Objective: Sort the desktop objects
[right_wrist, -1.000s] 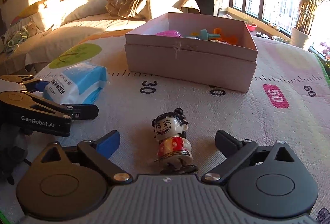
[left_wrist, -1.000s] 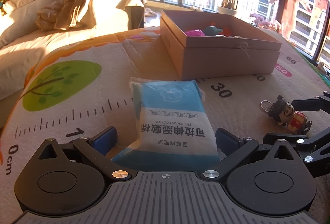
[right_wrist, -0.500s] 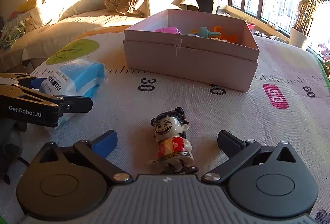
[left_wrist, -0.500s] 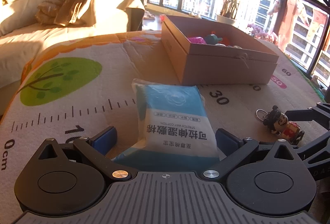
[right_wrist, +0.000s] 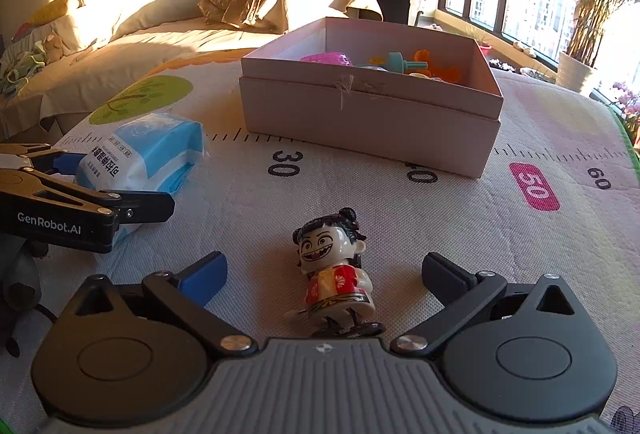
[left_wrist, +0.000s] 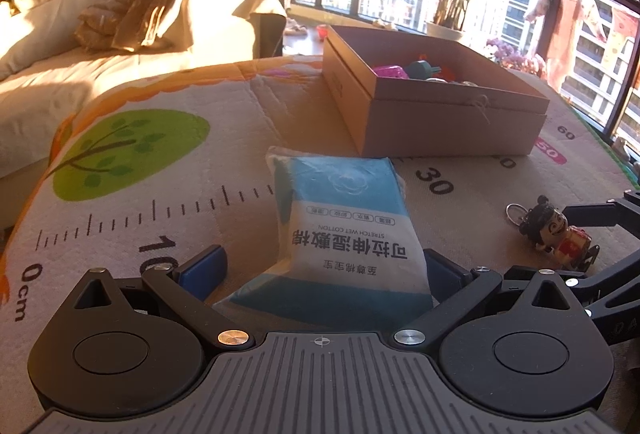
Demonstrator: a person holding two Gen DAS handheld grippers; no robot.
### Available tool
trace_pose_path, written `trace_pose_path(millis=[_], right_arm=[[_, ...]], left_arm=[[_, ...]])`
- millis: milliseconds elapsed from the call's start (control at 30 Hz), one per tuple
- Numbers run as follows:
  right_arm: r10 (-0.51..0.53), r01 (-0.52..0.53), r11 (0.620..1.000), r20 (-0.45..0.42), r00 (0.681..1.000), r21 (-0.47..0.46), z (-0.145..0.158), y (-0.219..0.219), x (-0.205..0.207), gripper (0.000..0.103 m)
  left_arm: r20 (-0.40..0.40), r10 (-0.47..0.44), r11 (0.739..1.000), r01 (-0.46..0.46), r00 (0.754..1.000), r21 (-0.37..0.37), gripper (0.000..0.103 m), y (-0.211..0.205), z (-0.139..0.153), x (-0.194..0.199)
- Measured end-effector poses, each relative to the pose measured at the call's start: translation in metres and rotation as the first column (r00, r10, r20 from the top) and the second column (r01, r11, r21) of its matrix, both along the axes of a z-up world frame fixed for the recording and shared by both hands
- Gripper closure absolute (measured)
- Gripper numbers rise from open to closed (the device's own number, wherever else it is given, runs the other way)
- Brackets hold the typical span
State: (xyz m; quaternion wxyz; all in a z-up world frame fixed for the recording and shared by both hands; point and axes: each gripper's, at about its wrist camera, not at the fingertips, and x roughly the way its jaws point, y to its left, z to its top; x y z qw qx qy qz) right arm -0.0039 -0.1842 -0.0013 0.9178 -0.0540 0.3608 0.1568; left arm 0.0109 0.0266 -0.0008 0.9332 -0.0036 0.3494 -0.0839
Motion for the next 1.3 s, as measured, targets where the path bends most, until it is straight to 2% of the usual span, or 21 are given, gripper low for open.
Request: trace_pose_path(millis=[633,1300], right_arm=[[0.011,-0.011,1.000,-0.011,1.000,-0.005,0.0007,0.0014,0.0015,0.000],[0.008,-0.008,1.000,-0.004,1.000,-0.011,0.0006,0.0023,0.0012,0.000]], left_arm=[[0.003,0.006,1.000,-0.006,1.000,-0.021,0.000,0.0061,-0.0017,0.0023],[-0.007,0.002,1.000,-0.002,1.000,0.027,0.000,-0.0027,-0.0029,0.0014]])
